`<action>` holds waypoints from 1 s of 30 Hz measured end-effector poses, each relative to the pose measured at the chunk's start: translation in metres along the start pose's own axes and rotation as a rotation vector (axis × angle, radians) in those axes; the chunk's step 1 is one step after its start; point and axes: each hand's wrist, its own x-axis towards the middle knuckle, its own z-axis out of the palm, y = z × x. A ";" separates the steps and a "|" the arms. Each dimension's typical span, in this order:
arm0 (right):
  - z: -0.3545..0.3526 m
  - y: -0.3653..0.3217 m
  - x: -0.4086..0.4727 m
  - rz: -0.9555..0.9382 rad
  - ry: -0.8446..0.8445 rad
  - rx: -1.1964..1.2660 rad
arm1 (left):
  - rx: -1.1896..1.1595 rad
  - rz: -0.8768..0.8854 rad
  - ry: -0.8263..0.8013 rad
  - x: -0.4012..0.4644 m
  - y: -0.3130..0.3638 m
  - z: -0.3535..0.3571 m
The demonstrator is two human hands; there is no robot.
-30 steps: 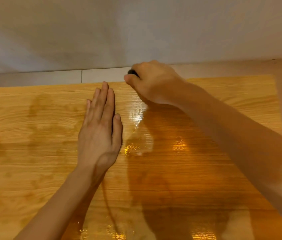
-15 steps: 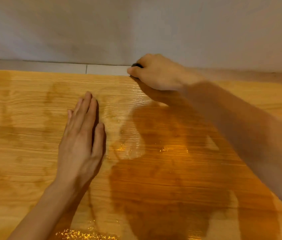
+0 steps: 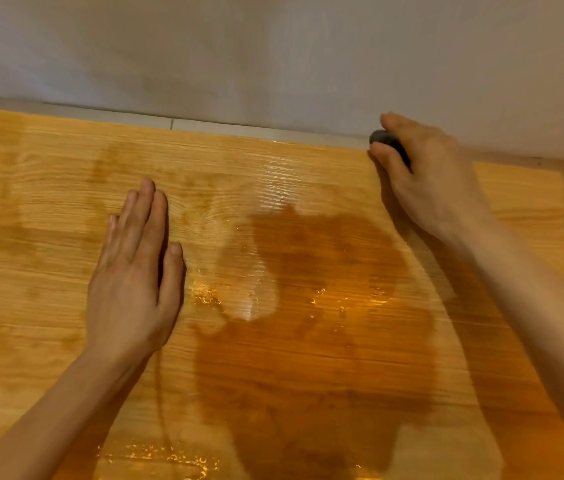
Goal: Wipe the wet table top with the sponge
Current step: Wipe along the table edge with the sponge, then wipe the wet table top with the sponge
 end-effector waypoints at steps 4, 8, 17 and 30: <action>0.031 -0.019 -0.019 -0.011 0.056 -0.038 | 0.012 0.007 0.013 0.000 -0.002 0.001; 0.043 -0.031 -0.083 -0.152 0.032 -0.058 | 0.012 0.008 0.032 0.000 -0.002 0.002; 0.043 -0.041 -0.047 -0.159 -0.006 -0.053 | 0.008 0.017 0.031 0.004 -0.009 0.001; 0.054 -0.056 -0.095 -0.315 -0.023 -0.078 | 0.008 0.025 0.050 0.005 -0.010 0.002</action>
